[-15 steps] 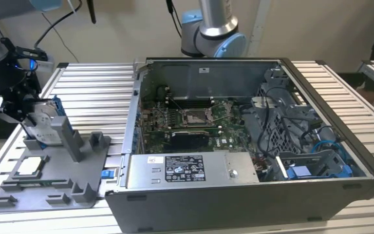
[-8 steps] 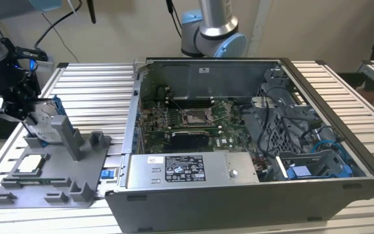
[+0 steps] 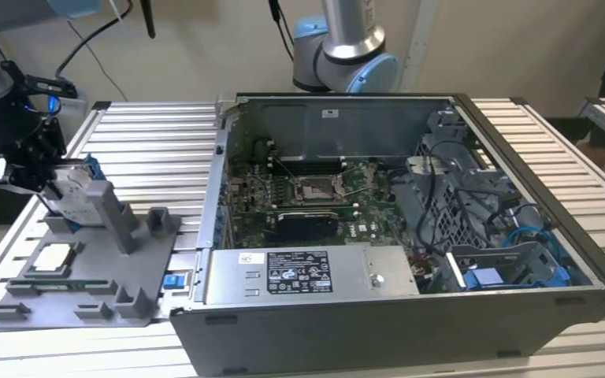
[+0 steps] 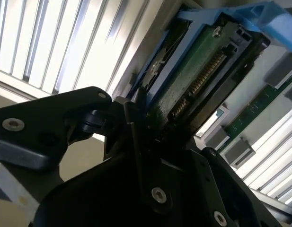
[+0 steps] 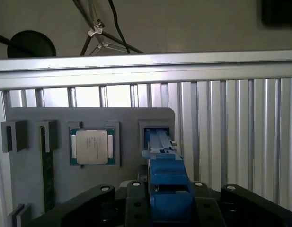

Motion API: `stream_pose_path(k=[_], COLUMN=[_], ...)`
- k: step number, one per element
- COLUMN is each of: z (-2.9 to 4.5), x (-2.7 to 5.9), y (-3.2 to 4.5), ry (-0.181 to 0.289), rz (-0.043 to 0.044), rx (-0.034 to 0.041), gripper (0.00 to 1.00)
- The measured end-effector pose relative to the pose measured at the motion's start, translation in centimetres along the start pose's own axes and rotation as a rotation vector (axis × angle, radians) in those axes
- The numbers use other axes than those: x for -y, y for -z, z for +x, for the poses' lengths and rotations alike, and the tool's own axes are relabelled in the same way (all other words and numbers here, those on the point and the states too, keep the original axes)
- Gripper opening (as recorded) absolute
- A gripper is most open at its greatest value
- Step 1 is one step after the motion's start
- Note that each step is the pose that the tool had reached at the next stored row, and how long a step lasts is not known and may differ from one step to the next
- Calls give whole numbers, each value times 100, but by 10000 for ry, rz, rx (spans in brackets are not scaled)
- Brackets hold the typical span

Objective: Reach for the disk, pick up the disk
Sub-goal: 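Pick up the disk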

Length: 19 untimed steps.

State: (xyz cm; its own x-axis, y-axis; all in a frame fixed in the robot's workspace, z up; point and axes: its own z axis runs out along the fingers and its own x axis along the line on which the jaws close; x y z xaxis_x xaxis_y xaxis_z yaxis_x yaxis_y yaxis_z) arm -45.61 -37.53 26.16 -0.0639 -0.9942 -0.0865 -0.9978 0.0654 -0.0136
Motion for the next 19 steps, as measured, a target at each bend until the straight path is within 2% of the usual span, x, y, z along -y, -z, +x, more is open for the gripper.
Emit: stream_pose_path(k=[5,15,19], z=[0,-1,-3], x=[0,1,1], y=[0,7,41], ry=[397,430,429], rz=[-33,-36,-38], rx=[5,4,2], gripper=[0,0,0])
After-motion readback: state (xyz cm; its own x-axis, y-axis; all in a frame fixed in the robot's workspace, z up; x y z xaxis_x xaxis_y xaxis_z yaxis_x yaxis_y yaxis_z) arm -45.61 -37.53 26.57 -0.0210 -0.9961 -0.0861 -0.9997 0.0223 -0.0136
